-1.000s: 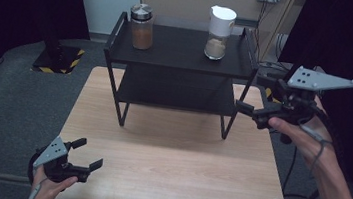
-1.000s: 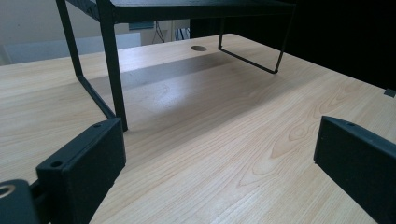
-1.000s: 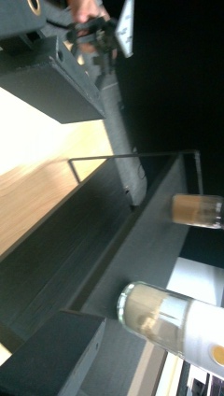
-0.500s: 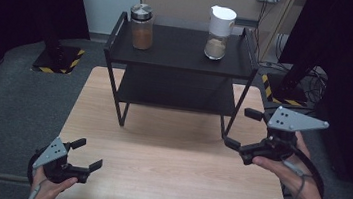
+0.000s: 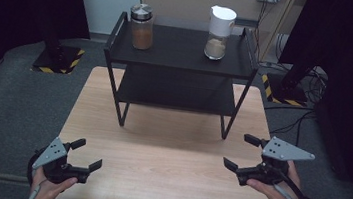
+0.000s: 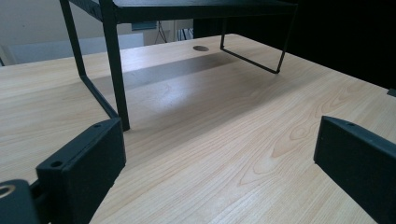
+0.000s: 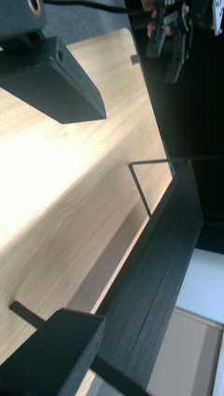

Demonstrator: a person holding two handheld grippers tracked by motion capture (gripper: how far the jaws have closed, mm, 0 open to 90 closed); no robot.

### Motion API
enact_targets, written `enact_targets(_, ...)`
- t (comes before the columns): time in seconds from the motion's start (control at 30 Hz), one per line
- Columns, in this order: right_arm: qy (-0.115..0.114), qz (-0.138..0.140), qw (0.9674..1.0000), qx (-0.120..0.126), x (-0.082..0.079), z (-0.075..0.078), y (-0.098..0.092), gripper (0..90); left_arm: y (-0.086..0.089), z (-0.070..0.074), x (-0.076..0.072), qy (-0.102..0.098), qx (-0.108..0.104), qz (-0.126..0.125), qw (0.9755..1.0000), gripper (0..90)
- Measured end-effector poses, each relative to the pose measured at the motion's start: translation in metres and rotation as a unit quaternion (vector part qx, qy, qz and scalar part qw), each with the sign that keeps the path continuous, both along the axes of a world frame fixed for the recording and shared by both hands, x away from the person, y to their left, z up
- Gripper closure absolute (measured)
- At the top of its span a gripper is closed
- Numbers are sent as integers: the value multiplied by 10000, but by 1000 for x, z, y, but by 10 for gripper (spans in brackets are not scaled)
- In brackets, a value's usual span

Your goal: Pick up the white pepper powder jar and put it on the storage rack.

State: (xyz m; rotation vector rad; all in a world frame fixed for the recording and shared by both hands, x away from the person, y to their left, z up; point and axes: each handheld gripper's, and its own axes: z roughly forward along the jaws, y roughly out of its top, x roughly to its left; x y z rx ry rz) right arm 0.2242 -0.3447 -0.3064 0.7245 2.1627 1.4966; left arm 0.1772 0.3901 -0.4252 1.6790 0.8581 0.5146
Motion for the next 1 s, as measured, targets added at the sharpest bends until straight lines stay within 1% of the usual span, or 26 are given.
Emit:
enact_targets(0.17, -49, -86, 10000, 3, -9, -18, -3, 38, 0, 0, 0, -7, -2, -3, 10000, 12)
enact_targets(0.23, 75, -103, 9999, -13, -9, -22, -2, 36, -1, 0, 0, 2, -4, -1, 10000, 11)
enact_targets(0.33, 158, -104, 9998, 14, -9, -29, -2, 34, -1, 0, -1, -11, 3, 11, 10000, 12)
enact_targets(0.53, 239, -217, 9995, -29, -16, -45, -2, 34, -1, -1, -2, -69, -10, 16, 10000, 14)
enact_targets(0.67, 300, -243, 9992, -71, -19, -55, -5, 38, -2, -1, -3, -95, 7, 21, 10000, 15)
enact_targets(0.73, 330, -245, 9991, -41, -20, -61, -6, 38, -2, -1, -3, -111, 1, 38, 9999, 15)
enact_targets(0.8, 383, -260, 9989, -60, -21, -65, -7, 36, -2, -1, -4, -144, 7, 50, 9999, 15)
enact_targets(0.9, 375, -360, 9985, -146, -26, -70, -8, 38, -2, -2, -5, -206, 6, 47, 9998, 16)
enact_targets(1.0, 422, -421, 9982, -105, -29, -77, -12, 42, -2, -2, -6, -276, 13, 48, 9996, 16)
